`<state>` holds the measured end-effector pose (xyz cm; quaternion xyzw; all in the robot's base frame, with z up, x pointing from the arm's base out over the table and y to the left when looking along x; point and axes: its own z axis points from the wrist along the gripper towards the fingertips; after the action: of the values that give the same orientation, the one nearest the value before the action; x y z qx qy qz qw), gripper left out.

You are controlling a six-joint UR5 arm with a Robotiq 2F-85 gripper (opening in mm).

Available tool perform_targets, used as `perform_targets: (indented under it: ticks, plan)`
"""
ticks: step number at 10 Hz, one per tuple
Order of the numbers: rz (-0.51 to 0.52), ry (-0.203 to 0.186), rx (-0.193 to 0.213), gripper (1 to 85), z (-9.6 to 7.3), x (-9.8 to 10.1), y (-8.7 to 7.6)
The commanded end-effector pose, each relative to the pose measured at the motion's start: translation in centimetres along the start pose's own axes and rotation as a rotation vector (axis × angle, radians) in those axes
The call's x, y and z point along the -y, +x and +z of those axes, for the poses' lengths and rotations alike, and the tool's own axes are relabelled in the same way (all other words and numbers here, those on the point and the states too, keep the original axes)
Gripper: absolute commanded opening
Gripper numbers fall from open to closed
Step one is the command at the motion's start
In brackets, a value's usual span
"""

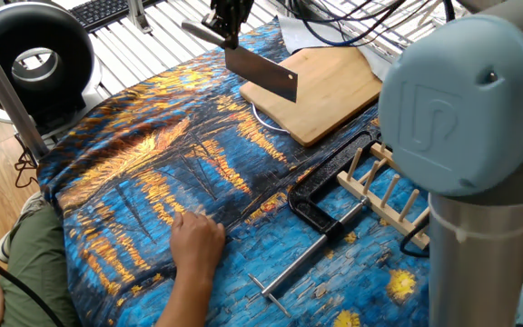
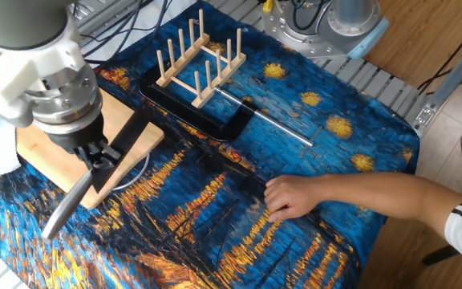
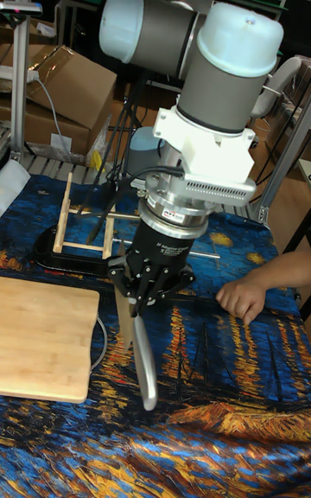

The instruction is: Put the knife on the knife rack

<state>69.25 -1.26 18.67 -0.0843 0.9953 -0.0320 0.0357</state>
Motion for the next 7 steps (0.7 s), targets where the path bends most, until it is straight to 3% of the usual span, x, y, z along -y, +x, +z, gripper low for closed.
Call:
perform_targets:
  ticks: [1, 4, 7]
  plan:
    - [0.021, -0.035, 0.027, 1.0, -1.2, -0.6, 1.6]
    - [0.031, -0.024, 0.035, 1.0, -5.3, -0.5, 9.2]
    - [0.017, -0.043, 0.063, 1.0, -6.1, 0.9, 12.8]
